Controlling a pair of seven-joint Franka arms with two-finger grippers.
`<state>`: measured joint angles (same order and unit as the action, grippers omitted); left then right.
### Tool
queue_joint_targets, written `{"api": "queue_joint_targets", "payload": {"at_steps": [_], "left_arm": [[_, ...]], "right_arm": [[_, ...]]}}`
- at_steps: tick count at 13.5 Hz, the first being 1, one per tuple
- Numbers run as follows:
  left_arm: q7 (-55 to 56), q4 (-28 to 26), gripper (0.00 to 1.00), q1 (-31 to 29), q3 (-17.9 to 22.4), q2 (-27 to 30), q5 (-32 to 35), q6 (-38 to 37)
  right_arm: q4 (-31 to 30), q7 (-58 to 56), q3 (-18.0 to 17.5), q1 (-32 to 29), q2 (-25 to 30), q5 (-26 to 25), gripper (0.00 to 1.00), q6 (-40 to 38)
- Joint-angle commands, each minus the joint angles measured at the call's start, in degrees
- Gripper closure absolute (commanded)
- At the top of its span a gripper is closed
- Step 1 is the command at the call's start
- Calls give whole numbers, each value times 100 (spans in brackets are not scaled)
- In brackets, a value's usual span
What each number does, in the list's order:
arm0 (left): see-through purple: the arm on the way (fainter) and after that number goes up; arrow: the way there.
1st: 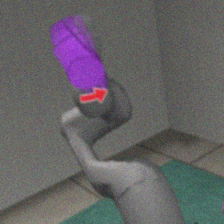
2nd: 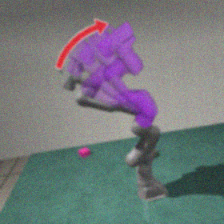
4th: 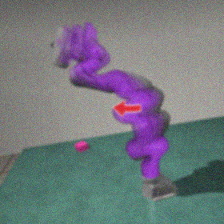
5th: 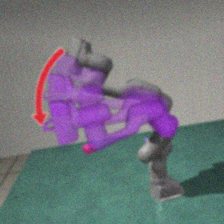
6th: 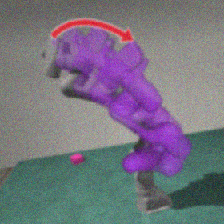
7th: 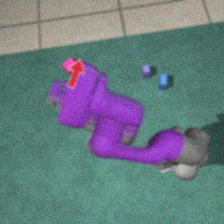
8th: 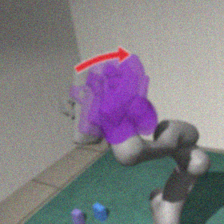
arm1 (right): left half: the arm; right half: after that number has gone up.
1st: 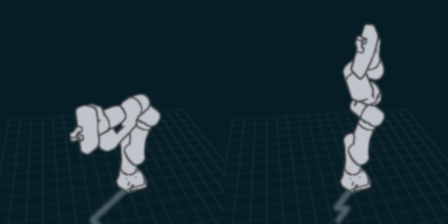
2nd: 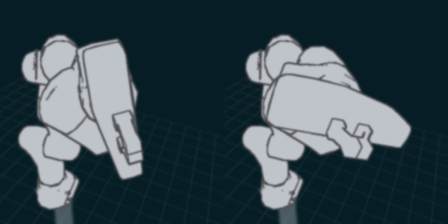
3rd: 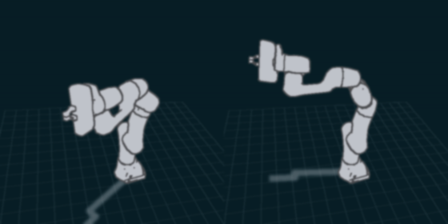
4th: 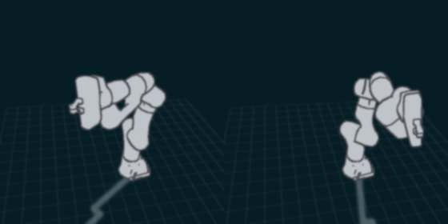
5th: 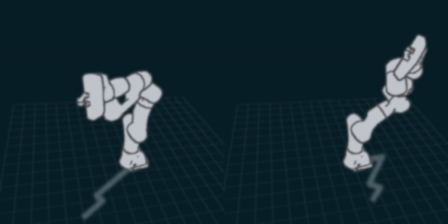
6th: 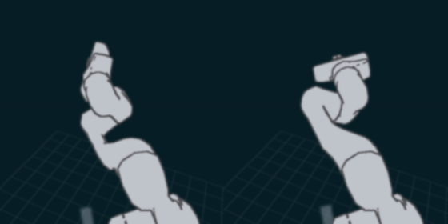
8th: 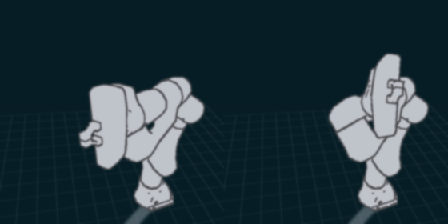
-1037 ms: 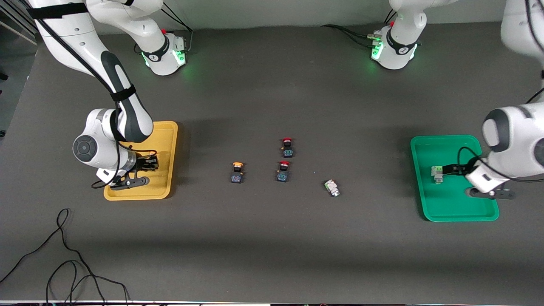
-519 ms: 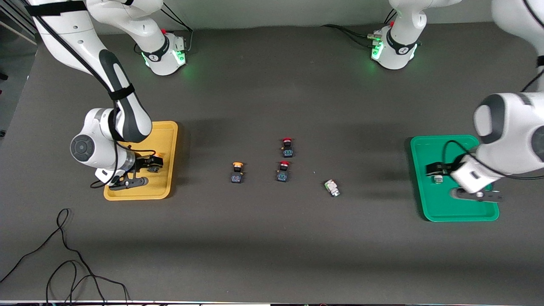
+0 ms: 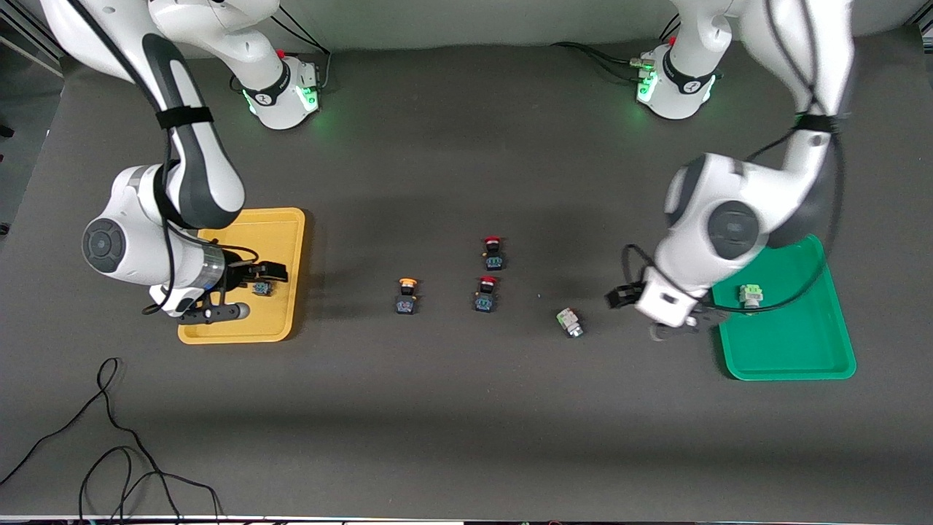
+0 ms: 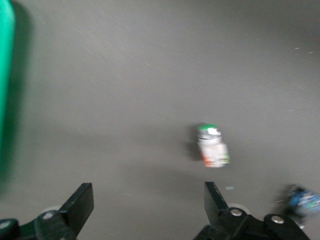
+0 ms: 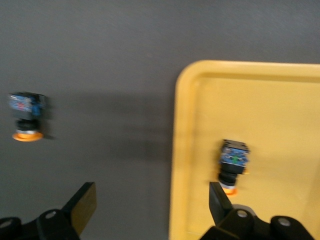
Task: Place green and yellow buttons in trays
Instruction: 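Grasp the second green button with the left gripper while the right grasps yellow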
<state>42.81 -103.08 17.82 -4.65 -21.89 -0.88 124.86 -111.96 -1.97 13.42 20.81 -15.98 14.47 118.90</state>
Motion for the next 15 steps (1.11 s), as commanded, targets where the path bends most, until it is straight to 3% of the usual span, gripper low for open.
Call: {"api": "queue_joint_targets", "payload": {"at_steps": [1, 5, 8, 13, 14, 15], "left_arm": [[1603, 16, 2, 572, 122, -253, 36, 407], [1889, 7, 2, 635, 122, -771, 62, 1065], [1968, 16, 2, 678, 131, -1220, 80, 1497], [1968, 68, 4, 679, 158, -1695, 71, 2060], [1977, 68, 13, 670, 158, -1696, 80, 2069], [1977, 68, 32, 687, 158, -1696, 80, 2069]], "right_arm": [[813, 1089, 29, 519, -439, 126, 0, -305], [1807, 1997, 21, 1153, -1204, 363, 0, -464], [2212, 2243, 29, 1504, -1758, 504, 0, -333], [2240, 2358, 29, 1786, -2312, 504, 0, 308], [2231, 2367, 29, 1821, -2418, 504, 0, 431], [2222, 2367, 29, 1909, -2523, 512, 0, 546]]}}
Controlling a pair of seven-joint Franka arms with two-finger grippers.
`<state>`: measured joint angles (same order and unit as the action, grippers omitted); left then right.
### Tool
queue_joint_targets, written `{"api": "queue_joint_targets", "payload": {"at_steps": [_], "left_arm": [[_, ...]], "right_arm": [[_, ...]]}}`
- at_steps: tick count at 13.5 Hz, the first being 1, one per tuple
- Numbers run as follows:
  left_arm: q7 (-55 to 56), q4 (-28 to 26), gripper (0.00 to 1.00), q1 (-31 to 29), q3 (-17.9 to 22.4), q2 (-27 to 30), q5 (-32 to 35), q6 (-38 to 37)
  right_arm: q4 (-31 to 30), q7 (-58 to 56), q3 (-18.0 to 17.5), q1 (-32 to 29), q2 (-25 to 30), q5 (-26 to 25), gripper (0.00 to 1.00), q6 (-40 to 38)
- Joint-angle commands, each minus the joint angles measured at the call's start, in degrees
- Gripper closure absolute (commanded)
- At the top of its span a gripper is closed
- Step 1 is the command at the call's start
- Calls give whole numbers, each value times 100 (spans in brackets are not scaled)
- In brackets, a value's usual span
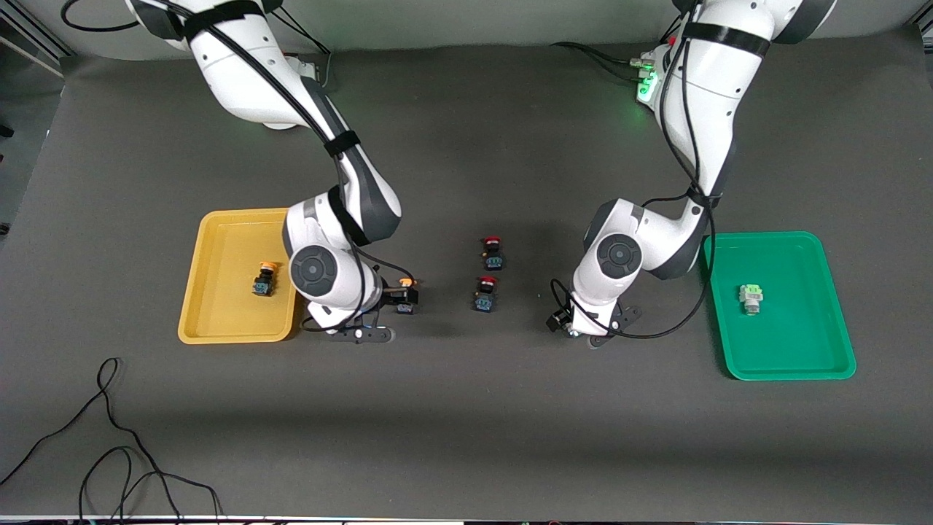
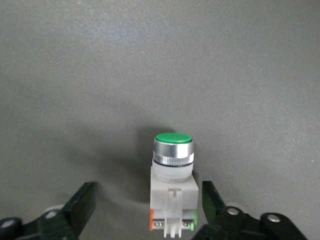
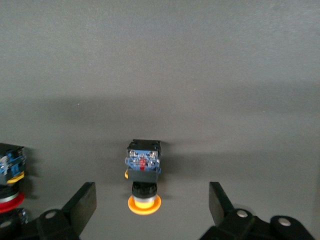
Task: Place green and yellow buttons in trays
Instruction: 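Grasp the second green button with the left gripper while the right grasps yellow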
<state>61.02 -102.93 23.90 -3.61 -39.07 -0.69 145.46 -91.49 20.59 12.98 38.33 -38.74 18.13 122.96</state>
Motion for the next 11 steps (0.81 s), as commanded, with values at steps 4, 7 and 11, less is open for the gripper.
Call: {"api": "queue_joint_targets", "payload": {"at_steps": [4, 7, 11], "left_arm": [[129, 54, 88, 80, 53, 49, 77, -26], [42, 71, 89, 27, 71, 408, 104, -436], [-764, 430, 88, -376, 71, 1462, 43, -2481]], "right_arm": [[158, 402, 73, 359, -634, 147, 1, 719], [158, 472, 73, 412, -767, 147, 35, 896], [158, 701, 73, 403, -662, 156, 100, 853]]}}
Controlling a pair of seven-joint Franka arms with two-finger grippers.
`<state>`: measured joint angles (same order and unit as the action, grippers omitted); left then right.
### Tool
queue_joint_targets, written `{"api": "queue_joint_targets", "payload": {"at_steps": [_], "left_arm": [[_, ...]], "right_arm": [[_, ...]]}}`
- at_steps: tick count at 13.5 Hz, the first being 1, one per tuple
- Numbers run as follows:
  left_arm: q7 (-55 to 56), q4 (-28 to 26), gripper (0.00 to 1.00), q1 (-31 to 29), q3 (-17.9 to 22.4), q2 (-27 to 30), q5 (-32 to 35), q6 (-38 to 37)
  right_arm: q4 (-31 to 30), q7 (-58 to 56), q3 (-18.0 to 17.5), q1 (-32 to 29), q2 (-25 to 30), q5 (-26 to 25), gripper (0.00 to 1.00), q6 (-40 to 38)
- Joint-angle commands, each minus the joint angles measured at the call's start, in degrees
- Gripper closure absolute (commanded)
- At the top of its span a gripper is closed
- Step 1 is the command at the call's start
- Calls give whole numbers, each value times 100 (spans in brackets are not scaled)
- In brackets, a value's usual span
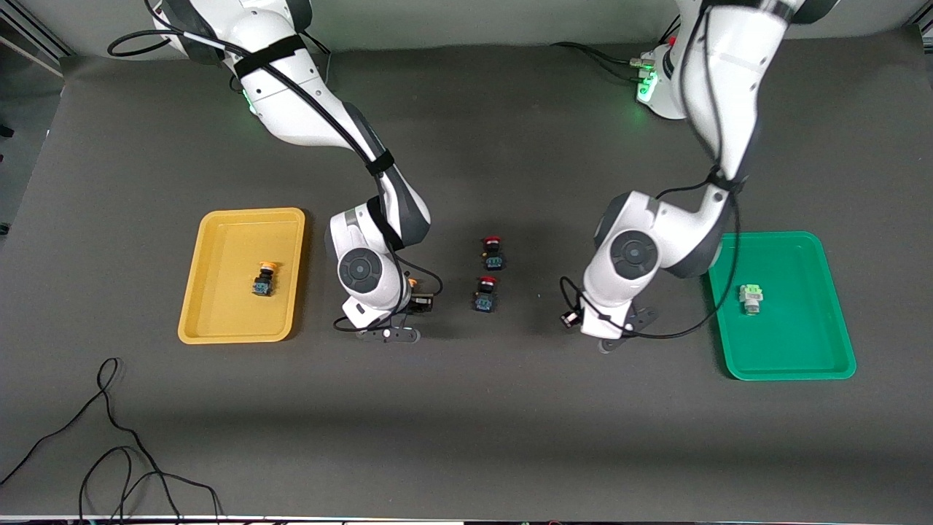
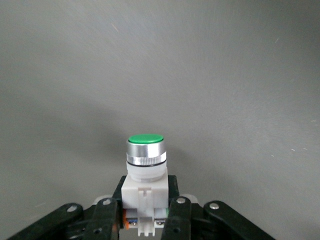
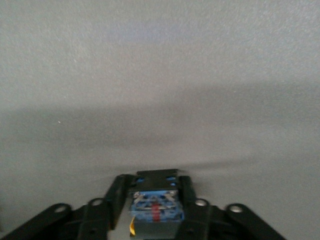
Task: Place green and yellow buttons in trays
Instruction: 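Grasp the second green button with the left gripper while the right grasps yellow, then carry the green button to the green tray while the right gripper carries yellow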
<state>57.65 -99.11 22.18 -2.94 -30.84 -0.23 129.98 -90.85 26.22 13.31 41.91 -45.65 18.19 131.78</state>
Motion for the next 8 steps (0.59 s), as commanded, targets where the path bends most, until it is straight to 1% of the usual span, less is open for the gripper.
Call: {"api": "queue_joint_targets", "payload": {"at_steps": [1, 2, 3, 5, 6, 8], "left_arm": [[-682, 233, 87, -318, 4, 806, -12, -1514], [-1050, 348, 87, -441, 4, 973, -12, -2007], [-1550, 340, 87, -582, 21, 1140, 40, -2238], [-2892, 322, 87, -1204, 30, 1264, 154, -2302], [-3596, 322, 87, -1573, 39, 1299, 172, -2398], [-4836, 340, 87, -2311, 39, 1317, 286, -2557]], "right_arm": [[93, 129, 40, 36, 82, 150, 100, -38], [93, 120, 40, 36, 161, 150, 100, -55], [102, 173, 40, 28, 266, 150, 100, -195], [120, 182, 101, -25, 678, 150, 100, -747], [102, 208, 171, -25, 941, 150, 100, -1081], [102, 208, 504, -25, 1442, 150, 100, -1819]]}}
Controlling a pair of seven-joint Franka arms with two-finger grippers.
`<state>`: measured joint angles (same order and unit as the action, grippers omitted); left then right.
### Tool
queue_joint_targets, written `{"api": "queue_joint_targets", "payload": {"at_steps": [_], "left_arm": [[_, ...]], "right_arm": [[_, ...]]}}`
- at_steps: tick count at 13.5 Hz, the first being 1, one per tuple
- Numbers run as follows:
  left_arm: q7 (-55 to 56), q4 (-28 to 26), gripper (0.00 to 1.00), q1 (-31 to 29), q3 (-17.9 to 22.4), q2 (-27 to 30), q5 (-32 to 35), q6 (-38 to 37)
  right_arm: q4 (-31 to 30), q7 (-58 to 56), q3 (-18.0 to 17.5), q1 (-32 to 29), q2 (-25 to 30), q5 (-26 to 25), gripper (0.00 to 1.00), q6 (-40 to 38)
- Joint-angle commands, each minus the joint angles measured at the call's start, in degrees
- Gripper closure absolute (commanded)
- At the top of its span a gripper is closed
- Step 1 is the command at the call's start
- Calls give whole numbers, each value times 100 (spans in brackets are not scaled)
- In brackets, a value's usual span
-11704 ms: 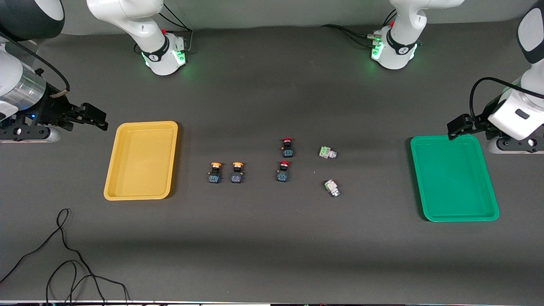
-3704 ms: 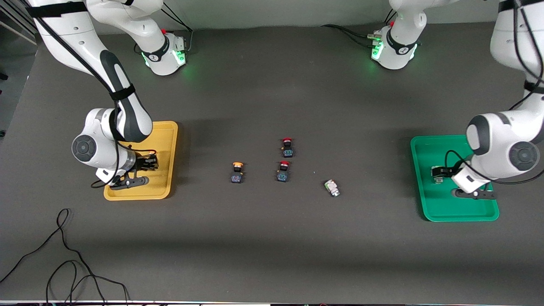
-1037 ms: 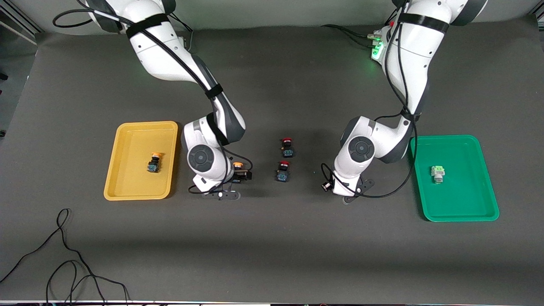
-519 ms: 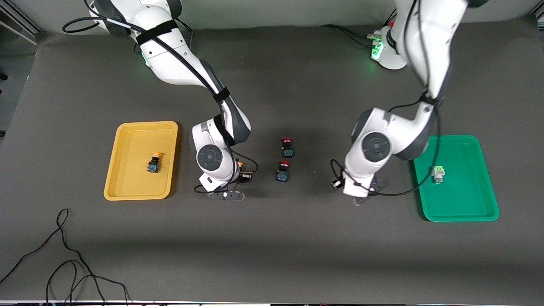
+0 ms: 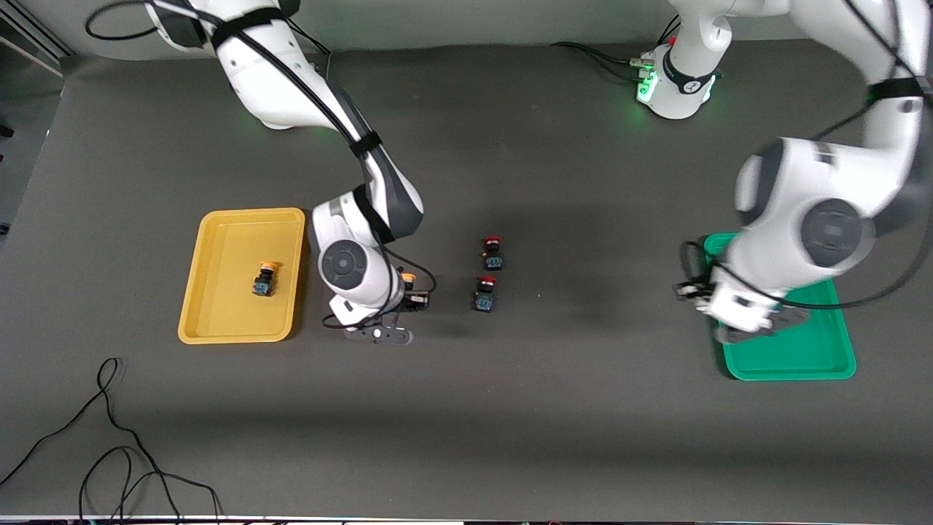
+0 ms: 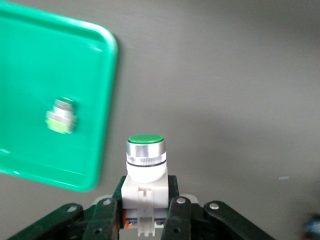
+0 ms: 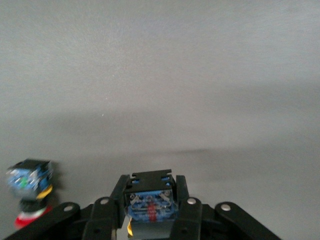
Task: Place green and yellow buttons in trays
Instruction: 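Carry the green button to the green tray while the right gripper carries yellow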
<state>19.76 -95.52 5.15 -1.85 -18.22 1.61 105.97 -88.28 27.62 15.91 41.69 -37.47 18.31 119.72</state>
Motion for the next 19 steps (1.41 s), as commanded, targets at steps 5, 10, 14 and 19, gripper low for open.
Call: {"api": "queue_joint_targets", "payload": {"at_steps": [5, 10, 14, 19], "left_arm": [[-2511, -386, 88, -1682, -69, -365, 489, 517], [-2941, -1073, 88, -2087, -78, -1182, 560, 2610], [-3110, -1083, 67, -2237, -87, -1403, 551, 2859], [-3136, -977, 1, -2246, -104, -896, 508, 2413]], "right_arm": [[-181, -587, 1359, 6, 1583, 41, 100, -2046], [-601, -2546, 2529, 15, 1795, -212, 100, -2515], [-1409, -3779, 3110, 15, 1778, -231, 100, -1893], [-3157, -4914, 3243, -108, 1647, -143, 100, 459]]}}
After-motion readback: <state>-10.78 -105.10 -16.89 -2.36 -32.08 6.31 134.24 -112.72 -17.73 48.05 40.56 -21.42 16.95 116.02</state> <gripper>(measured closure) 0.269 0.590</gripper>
